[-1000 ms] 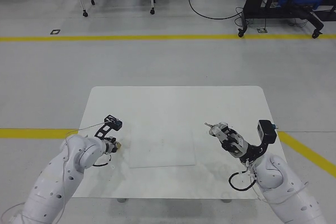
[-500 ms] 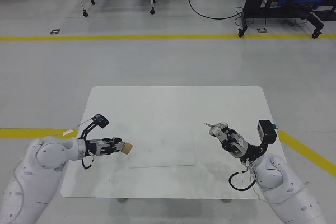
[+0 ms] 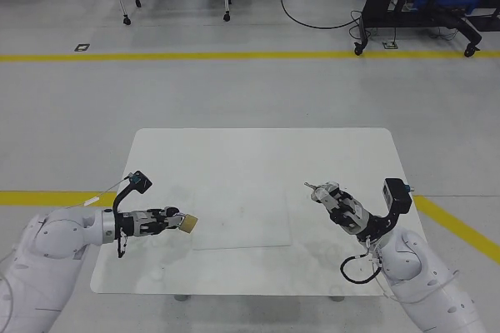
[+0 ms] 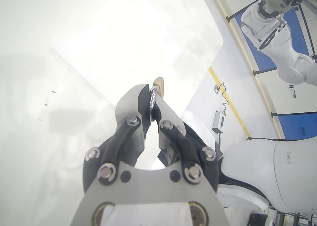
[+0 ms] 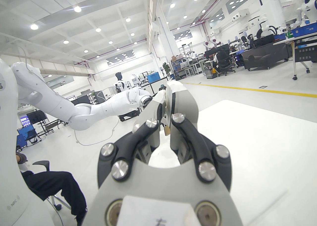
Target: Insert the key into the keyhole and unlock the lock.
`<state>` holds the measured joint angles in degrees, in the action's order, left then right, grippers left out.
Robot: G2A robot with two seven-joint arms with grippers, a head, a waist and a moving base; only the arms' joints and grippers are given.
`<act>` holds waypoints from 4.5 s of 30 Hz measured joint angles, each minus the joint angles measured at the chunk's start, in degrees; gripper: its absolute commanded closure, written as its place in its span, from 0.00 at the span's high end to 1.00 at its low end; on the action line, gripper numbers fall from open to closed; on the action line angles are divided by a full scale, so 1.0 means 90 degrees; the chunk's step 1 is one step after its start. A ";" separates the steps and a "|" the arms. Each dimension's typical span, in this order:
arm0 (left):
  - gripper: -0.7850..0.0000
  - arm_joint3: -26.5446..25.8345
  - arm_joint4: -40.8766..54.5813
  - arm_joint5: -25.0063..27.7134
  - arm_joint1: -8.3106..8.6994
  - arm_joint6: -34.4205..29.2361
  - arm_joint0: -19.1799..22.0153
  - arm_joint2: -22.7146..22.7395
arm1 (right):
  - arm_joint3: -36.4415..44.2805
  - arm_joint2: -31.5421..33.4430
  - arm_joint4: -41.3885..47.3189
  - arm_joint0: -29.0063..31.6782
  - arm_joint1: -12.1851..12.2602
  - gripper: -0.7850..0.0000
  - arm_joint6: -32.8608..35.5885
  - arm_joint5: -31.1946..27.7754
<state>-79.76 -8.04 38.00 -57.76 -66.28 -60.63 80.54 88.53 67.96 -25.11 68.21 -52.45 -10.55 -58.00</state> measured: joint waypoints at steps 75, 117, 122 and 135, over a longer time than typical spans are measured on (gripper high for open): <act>0.00 0.1605 0.3360 0.0634 -0.1221 0.2543 0.1965 -0.2835 | -0.0520 -0.1945 0.3325 -0.1681 -0.1287 0.00 0.2271 0.1909; 0.00 0.5005 0.8886 -0.2696 -0.2191 -0.2255 0.3205 -0.3512 | 0.0164 -0.0734 0.2496 -0.0528 -0.1302 0.00 0.1927 0.0924; 0.00 0.4786 0.9061 -0.2980 -0.2248 -0.0506 0.2957 -0.3350 | 0.0682 -0.0607 0.1002 -0.0168 -0.1391 0.00 0.0998 0.1704; 0.00 0.3789 0.8017 -0.3712 -0.2329 0.2626 0.3025 -0.3434 | 0.1233 -0.1340 -0.1081 0.0207 -0.1758 0.00 -0.0323 0.5022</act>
<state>-45.66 64.12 4.59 -78.72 -42.64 -33.41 49.63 99.63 55.90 -34.84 70.07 -68.27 -13.45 -12.80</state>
